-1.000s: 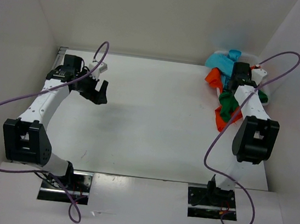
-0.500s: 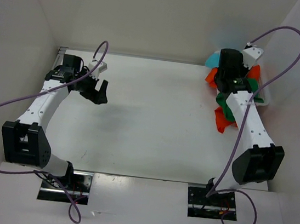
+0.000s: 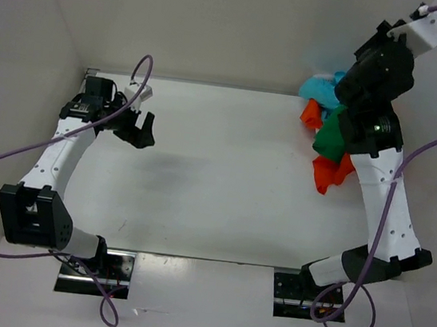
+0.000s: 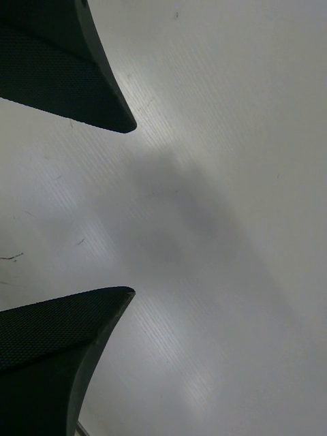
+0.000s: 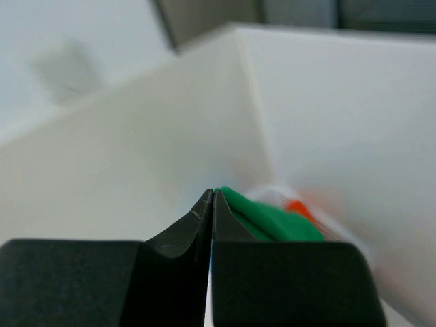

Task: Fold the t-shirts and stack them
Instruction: Move the tshirt to the center of the board

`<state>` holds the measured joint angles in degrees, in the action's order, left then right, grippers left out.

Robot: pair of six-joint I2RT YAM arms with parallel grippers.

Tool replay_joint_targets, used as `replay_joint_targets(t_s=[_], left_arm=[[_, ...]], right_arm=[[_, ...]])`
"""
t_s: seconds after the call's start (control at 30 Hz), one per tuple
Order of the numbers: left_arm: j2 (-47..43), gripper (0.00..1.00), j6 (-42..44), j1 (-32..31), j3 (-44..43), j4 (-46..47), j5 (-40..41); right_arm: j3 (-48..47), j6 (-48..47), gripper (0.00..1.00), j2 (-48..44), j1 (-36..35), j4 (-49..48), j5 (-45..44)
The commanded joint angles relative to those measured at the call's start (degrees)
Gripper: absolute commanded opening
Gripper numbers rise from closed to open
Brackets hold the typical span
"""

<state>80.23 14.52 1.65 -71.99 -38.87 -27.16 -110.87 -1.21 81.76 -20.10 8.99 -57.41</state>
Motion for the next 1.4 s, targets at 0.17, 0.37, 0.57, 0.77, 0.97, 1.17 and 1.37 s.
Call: replay_joint_targets(t_s=[0.17, 0.37, 0.57, 0.77, 0.97, 1.17, 1.37], left_arm=[[-2.9, 1.00, -4.9, 5.2, -7.5, 3.2, -3.0], [-6.7, 1.00, -6.8, 11.3, -9.1, 3.8, -0.1], [-9.5, 1.00, -5.6, 12.0, -8.5, 3.2, 7.8], [-10.7, 1.00, -4.3, 12.5, -8.0, 2.1, 12.3], [-10.7, 1.00, -1.4, 12.5, -6.3, 1.5, 10.5], [-8.6, 1.00, 3.1, 10.5, 0.1, -0.2, 5.7], [-2.5, 1.00, 3.1, 5.7, -0.4, 0.1, 2.1]], right_arm=[[-32.9, -18.5, 0.00, 10.3, -23.6, -7.0, 17.1], [-23.7, -17.3, 0.00, 14.4, -31.4, -9.1, 18.0], [-12.3, 1.0, 0.17, 22.4, -29.5, -2.0, 29.8], [-16.6, 1.4, 0.99, 30.2, -32.7, 9.3, 43.4], [-9.3, 9.7, 0.99, 21.4, -29.0, 23.2, 30.6], [25.7, 25.4, 0.72, 8.6, -26.7, 27.6, 38.6], [45.5, 38.2, 0.54, 5.0, -26.1, 27.7, 50.4]])
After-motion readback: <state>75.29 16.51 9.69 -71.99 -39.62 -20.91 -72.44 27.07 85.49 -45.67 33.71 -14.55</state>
